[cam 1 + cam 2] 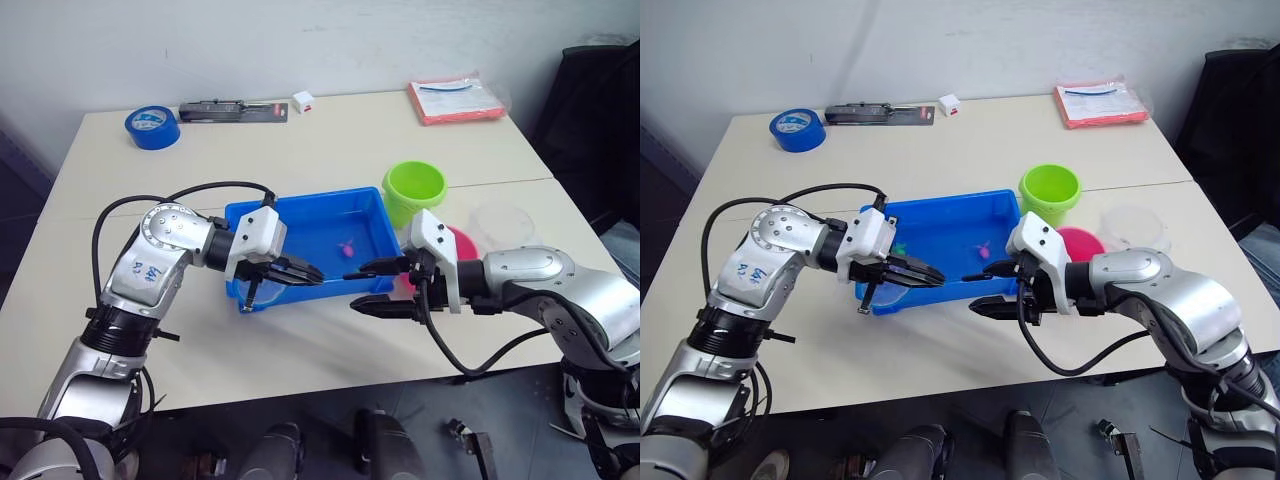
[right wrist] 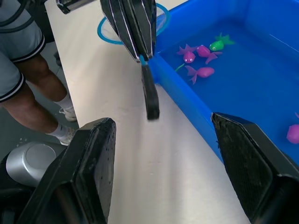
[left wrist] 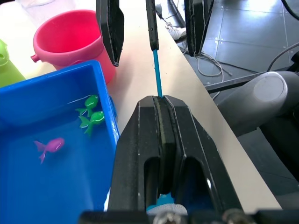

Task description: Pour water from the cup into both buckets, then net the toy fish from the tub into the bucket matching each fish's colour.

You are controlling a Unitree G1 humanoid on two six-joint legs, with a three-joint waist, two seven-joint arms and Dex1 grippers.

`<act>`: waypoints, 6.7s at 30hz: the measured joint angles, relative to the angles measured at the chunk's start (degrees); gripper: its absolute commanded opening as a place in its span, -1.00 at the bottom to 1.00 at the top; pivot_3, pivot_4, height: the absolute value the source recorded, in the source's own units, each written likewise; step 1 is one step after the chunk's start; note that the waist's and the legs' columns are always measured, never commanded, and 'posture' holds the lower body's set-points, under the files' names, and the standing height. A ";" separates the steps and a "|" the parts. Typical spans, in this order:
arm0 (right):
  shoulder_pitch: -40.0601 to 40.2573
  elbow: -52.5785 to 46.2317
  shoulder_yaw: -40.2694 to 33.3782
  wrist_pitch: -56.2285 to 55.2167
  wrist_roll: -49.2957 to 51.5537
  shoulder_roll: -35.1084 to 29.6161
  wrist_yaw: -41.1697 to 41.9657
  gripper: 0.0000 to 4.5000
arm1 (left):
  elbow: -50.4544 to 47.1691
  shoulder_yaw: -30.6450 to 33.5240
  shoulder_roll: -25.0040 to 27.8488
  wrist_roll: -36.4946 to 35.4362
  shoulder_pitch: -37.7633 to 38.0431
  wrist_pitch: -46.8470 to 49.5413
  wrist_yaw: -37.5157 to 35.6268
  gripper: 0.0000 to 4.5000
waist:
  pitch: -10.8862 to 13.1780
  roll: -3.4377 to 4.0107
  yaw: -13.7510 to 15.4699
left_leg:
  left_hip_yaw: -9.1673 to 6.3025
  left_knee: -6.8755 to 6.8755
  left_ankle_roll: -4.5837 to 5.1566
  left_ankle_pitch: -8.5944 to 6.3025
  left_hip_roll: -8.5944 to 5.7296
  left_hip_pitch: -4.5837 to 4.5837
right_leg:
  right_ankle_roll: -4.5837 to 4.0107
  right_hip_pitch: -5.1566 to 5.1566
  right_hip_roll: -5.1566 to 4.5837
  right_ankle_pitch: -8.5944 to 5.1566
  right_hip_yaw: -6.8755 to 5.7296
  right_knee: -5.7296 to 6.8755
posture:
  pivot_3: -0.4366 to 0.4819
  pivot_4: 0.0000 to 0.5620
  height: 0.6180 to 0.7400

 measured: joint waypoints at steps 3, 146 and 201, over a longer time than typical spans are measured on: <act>-0.14 -0.04 0.00 0.00 0.25 0.02 0.15 1.00 | 0.44 -0.18 -0.43 0.54 0.00 -0.31 -0.27 -0.98 | 0.00 0.00 -0.09 | 0.00 -0.01 0.00 0.00 0.01 0.00 | 0.00 -0.01 0.01 0.00 0.01 0.01 | -0.05 -0.47 1.00; -13.48 10.28 16.72 2.55 -47.39 3.71 8.91 -0.65 | -15.94 25.22 17.96 -17.10 19.51 28.23 15.10 0.65 | 0.07 0.12 -1.59 | 0.05 -0.08 -0.01 -0.01 0.00 -0.10 | -0.03 -0.24 0.03 -0.01 0.11 0.37 | -0.05 -0.47 1.00; 37.14 -24.59 -26.90 -6.99 -41.60 -25.27 -11.70 -0.65 | 25.57 6.68 -0.83 -0.39 -11.16 5.80 -2.69 0.65 | 0.05 0.08 0.08 | 0.37 0.07 0.02 -0.01 -0.08 -0.12 | 0.03 -0.35 0.02 0.01 0.08 0.54 | -0.05 -0.47 1.00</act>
